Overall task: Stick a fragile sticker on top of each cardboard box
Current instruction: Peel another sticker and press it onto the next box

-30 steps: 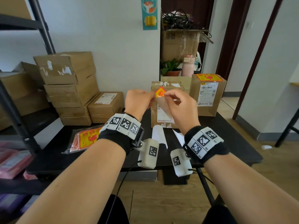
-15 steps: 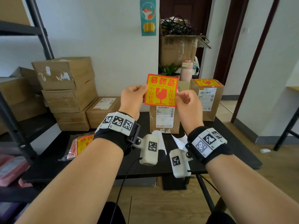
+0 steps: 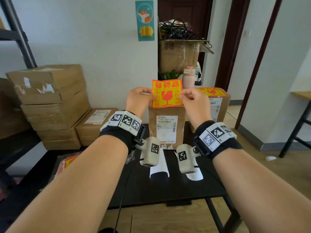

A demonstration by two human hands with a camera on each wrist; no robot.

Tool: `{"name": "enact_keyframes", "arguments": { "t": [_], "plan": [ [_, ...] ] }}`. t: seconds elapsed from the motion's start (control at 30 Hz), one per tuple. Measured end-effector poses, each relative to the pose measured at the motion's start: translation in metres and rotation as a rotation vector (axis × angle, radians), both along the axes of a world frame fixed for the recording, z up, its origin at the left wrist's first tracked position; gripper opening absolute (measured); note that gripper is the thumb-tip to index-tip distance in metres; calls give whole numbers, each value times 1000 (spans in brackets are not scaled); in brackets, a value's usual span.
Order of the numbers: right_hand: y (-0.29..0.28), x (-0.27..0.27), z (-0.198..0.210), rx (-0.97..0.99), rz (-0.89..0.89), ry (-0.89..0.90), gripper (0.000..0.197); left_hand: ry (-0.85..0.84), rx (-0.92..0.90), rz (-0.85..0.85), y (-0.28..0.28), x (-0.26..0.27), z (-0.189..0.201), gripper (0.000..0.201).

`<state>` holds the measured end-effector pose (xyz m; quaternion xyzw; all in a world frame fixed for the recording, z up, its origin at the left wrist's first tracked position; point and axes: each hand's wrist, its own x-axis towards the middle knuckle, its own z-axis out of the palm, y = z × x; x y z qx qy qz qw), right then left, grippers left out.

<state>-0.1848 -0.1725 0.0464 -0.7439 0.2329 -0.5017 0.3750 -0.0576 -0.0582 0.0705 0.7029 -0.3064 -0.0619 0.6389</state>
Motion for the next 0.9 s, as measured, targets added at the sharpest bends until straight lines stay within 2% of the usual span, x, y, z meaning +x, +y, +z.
{"name": "enact_keyframes", "arguments": {
  "t": [0.13,0.43,0.7,0.83,0.9],
  "plan": [
    [-14,11,4,-24,-18,62,9,-28,56,6,-14,12,4,11],
    [-26,24,-7,-42,-61,187,9,20,147,-10,-31,25,-4,9],
    [-32,26,-9,-97,-81,248,11,7,155,-15,-35,28,-10,14],
    [-32,28,-10,-125,-97,270,12,-37,169,-5,-35,26,-12,8],
    [-32,28,-10,-135,-103,279,12,-46,178,6,-36,26,-13,14]
  ]
}}
